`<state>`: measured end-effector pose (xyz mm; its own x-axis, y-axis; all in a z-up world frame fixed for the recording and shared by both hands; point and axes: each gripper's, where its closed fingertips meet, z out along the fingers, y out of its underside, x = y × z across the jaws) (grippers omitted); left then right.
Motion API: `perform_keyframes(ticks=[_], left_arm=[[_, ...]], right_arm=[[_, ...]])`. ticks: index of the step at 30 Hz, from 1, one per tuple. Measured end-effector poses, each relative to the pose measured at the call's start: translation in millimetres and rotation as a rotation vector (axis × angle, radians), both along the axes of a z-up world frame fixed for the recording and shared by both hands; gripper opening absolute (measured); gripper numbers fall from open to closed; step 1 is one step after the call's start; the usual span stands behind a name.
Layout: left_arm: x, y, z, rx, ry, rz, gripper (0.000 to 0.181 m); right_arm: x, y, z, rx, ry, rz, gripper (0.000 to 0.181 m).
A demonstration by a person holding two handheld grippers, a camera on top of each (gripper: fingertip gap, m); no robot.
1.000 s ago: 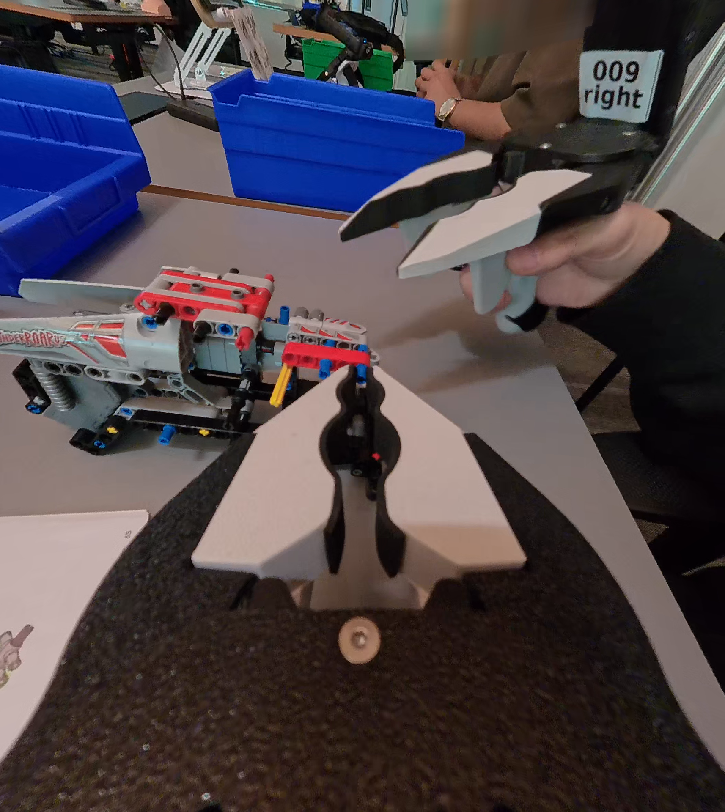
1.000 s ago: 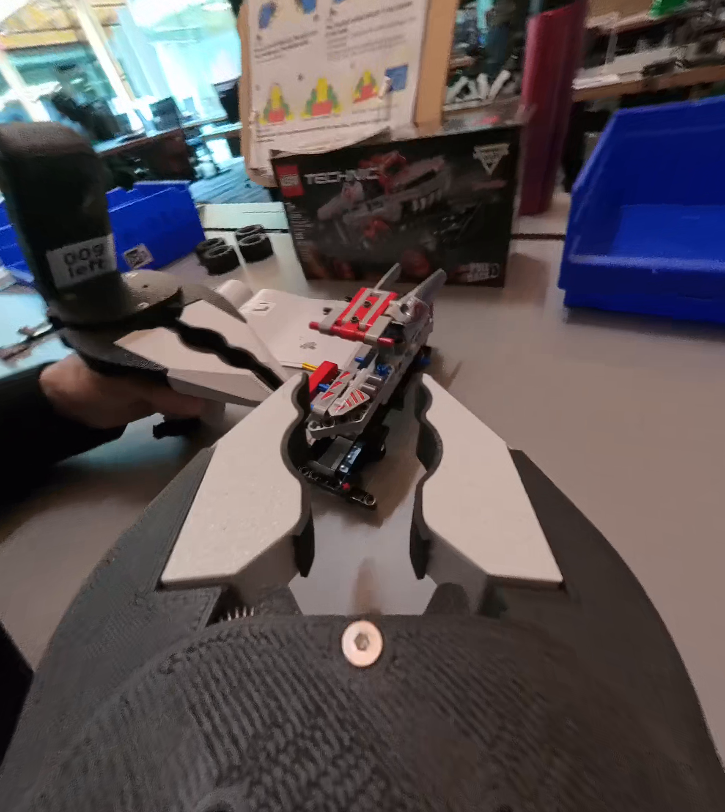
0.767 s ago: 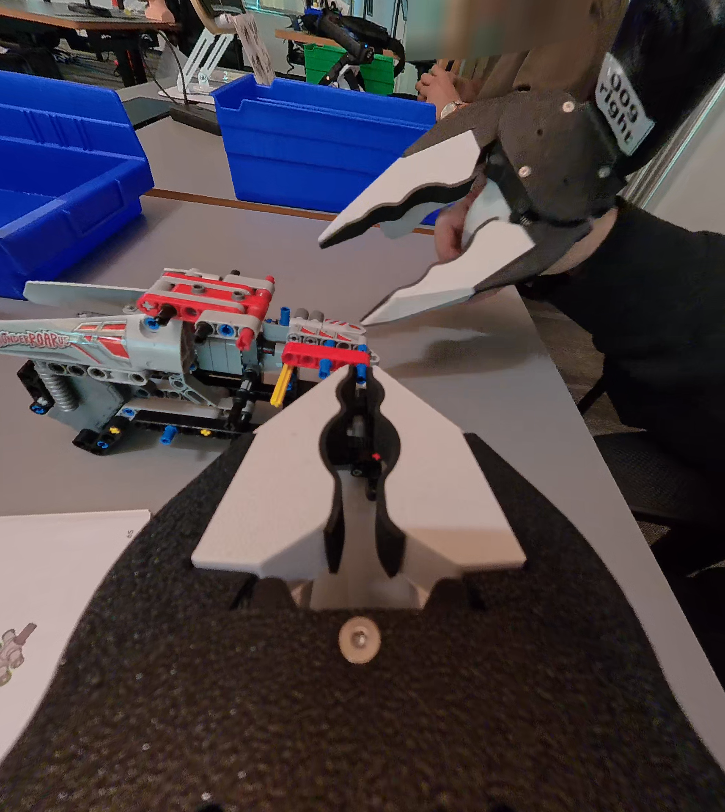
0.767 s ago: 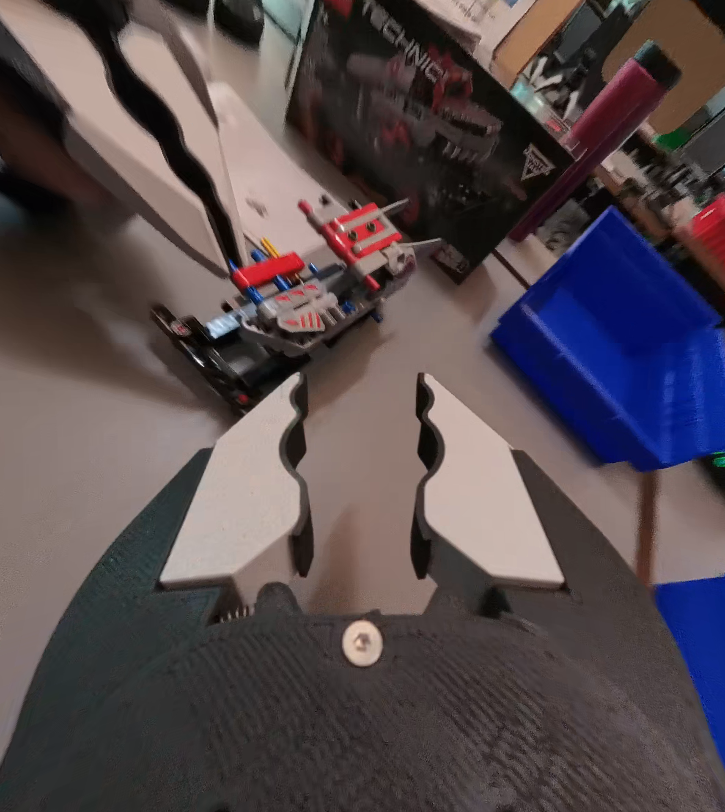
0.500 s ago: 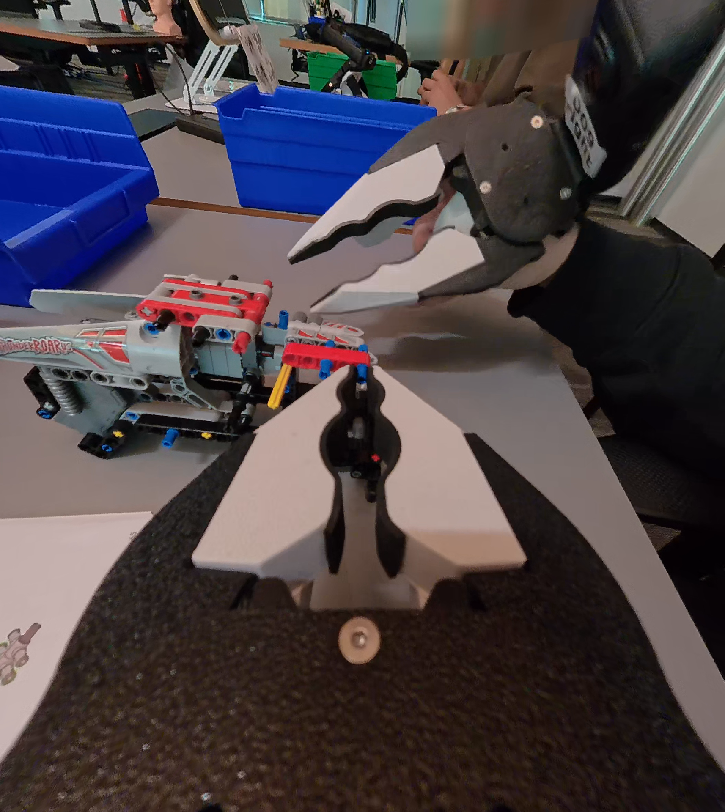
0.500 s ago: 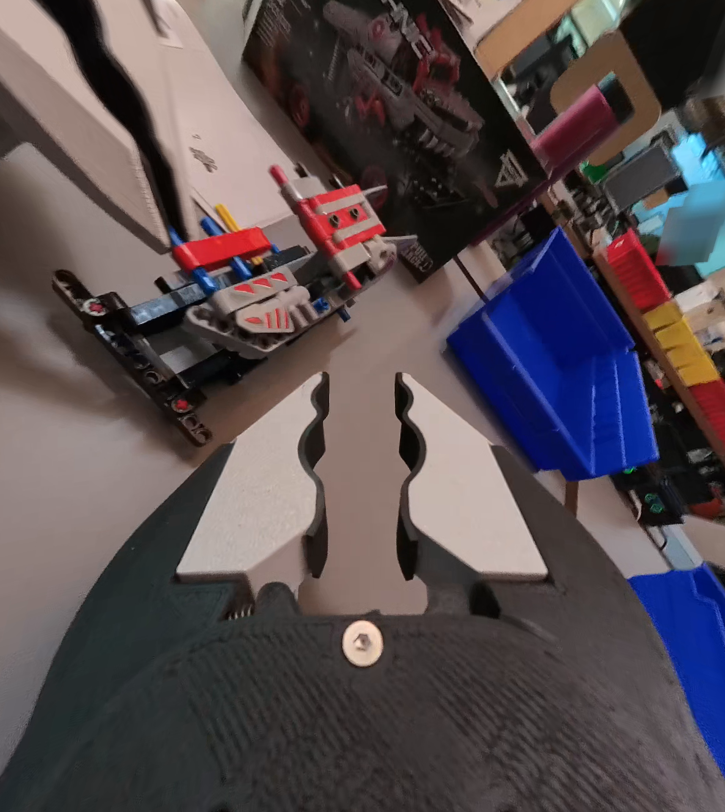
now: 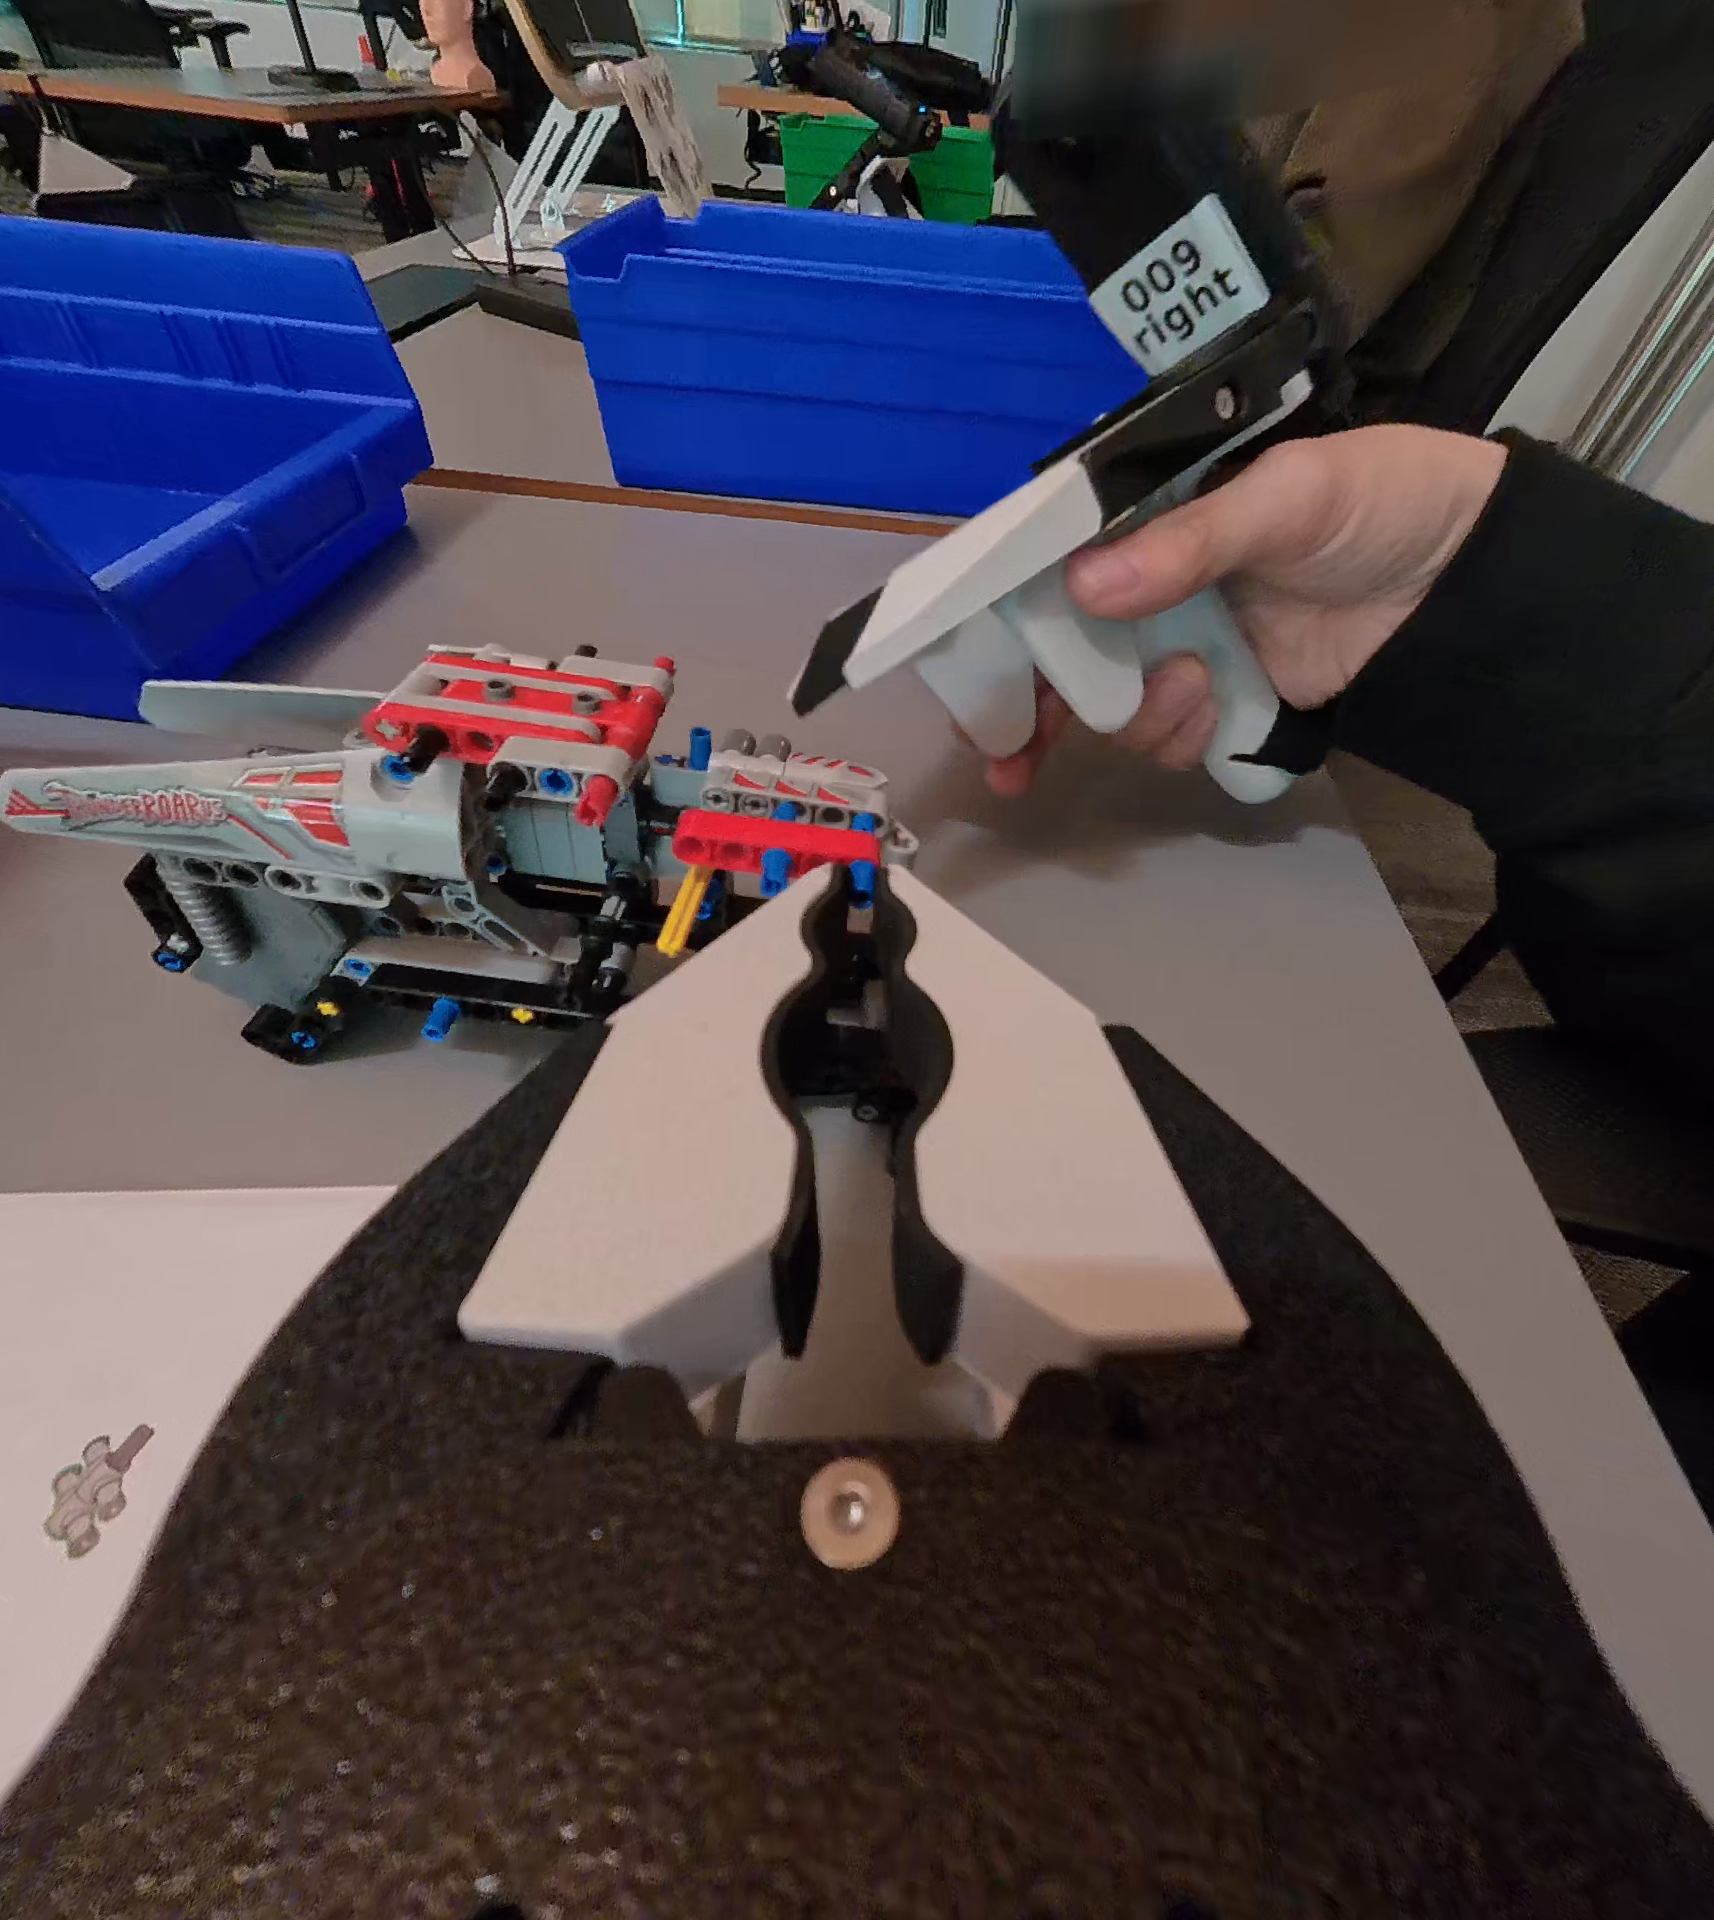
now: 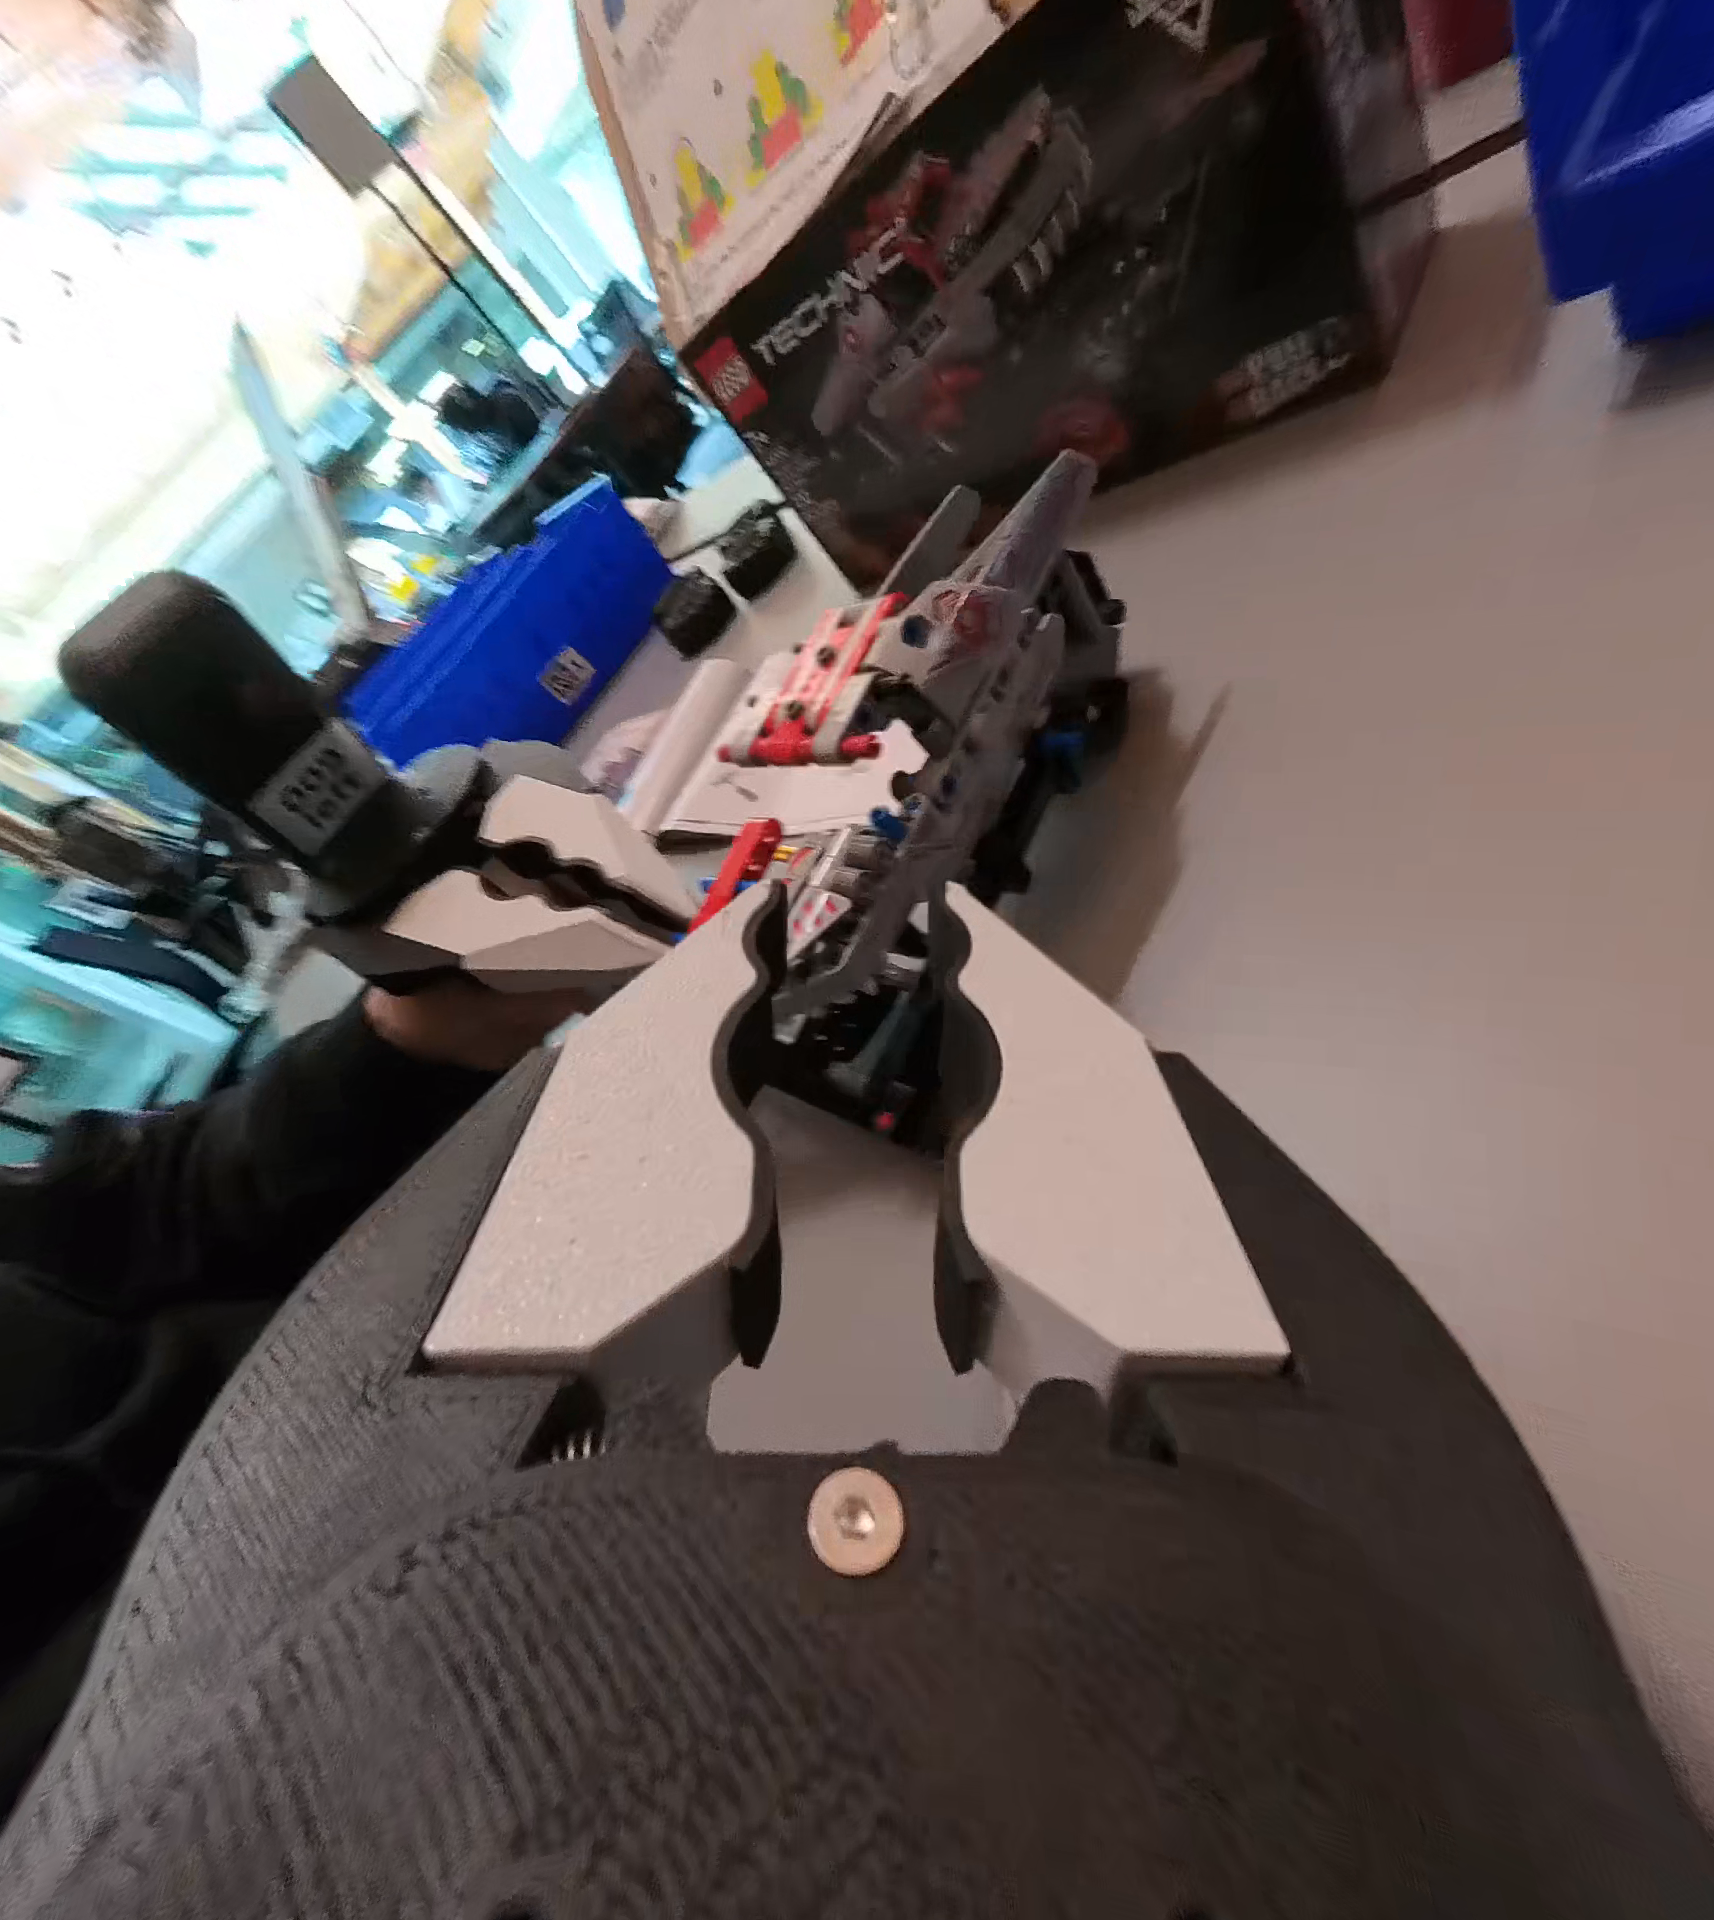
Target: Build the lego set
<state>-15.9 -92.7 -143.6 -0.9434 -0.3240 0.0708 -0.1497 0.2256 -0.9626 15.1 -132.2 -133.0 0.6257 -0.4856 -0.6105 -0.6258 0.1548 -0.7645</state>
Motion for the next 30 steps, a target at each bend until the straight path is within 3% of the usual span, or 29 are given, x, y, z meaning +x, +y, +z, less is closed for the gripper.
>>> perform_keyframes(ticks=[6, 24, 30], left_arm=[[1, -1, -1, -0.001, 0.026, -0.010, 0.002], [0, -3, -2, -0.015, 0.121, -0.058, 0.001], [2, -3, -2, 0.067, -0.020, -0.016, 0.001]], right_arm=[[-9, 19, -12, 0.044, 0.071, 0.097, 0.024], [-7, 20, -15, 0.170, 0.168, 0.047, 0.023], [-3, 21, -15, 0.199, 0.166, -0.014, 0.021]])
